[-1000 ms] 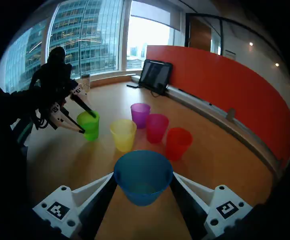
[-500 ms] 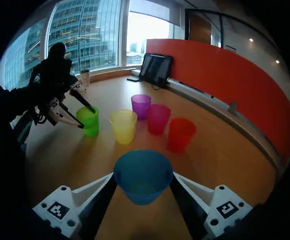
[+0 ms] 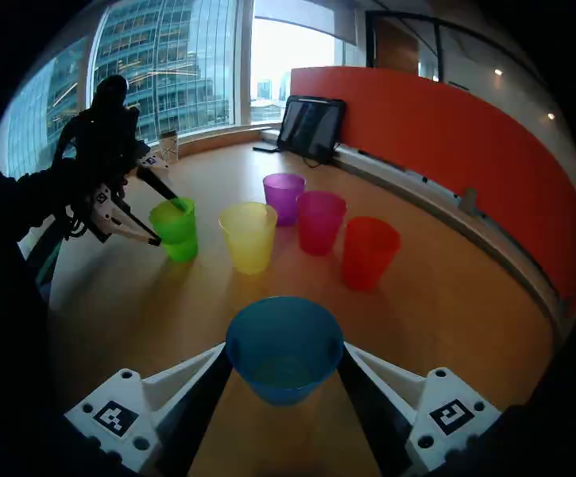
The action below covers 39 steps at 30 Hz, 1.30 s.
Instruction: Pour water
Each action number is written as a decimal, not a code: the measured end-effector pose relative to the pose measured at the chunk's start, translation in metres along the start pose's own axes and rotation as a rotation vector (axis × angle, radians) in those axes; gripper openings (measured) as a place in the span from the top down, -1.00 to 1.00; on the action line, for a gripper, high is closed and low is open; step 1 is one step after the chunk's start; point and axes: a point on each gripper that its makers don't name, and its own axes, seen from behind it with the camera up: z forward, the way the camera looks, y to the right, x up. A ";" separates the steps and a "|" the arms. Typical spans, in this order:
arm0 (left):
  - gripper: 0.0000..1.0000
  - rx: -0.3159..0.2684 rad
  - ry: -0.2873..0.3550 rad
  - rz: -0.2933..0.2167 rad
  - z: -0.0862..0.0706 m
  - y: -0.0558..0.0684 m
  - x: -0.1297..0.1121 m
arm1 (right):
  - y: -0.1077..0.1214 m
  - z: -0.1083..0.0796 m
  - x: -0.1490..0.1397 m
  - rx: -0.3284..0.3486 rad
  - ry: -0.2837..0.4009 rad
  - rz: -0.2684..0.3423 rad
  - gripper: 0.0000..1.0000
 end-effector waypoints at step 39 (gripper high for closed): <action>-0.97 0.047 0.033 -0.055 -0.039 0.003 -0.018 | -0.007 -0.020 -0.035 -0.058 -0.029 0.039 -1.00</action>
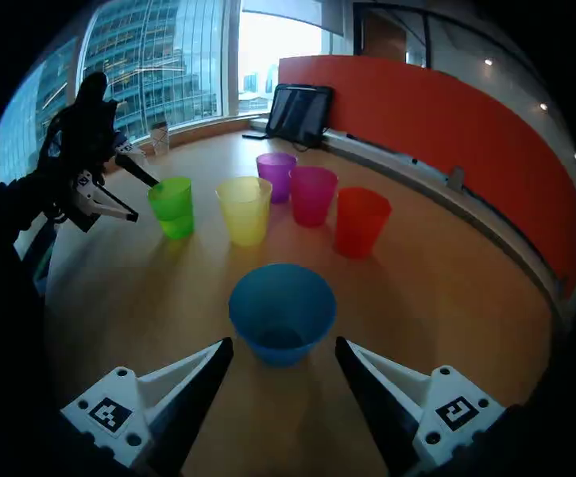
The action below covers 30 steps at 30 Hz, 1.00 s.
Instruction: Pour water
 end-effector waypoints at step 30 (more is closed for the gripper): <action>-0.97 0.318 0.372 -0.130 -0.064 -0.036 0.053 | 0.056 -0.096 0.022 -0.420 0.322 0.135 -1.00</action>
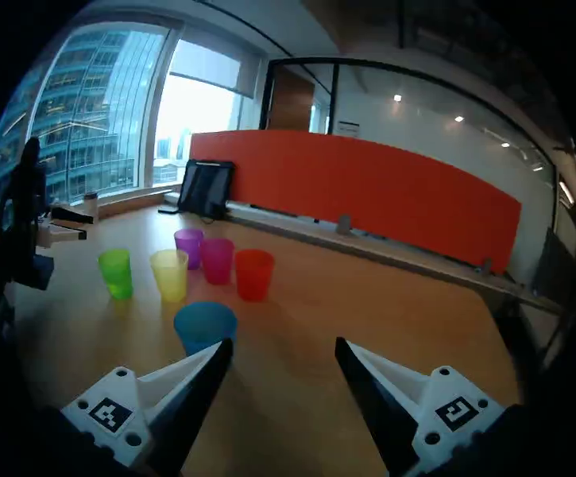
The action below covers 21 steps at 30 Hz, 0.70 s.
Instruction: Pour water
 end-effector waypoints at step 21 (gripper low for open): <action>-0.97 0.277 0.261 0.023 -0.017 -0.034 0.057 | 0.042 -0.020 0.057 -0.330 0.315 0.083 -1.00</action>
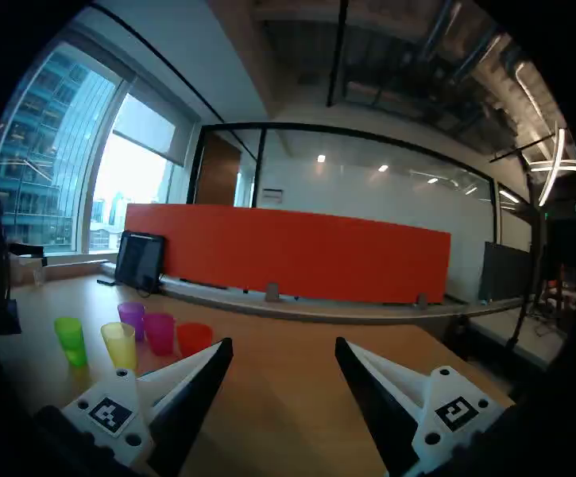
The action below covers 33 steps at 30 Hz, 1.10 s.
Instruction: Pour water
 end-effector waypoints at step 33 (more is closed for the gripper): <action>-0.97 0.195 0.027 -0.018 -0.008 -0.038 -0.037 | 0.004 -0.012 0.017 -0.133 0.080 0.049 -1.00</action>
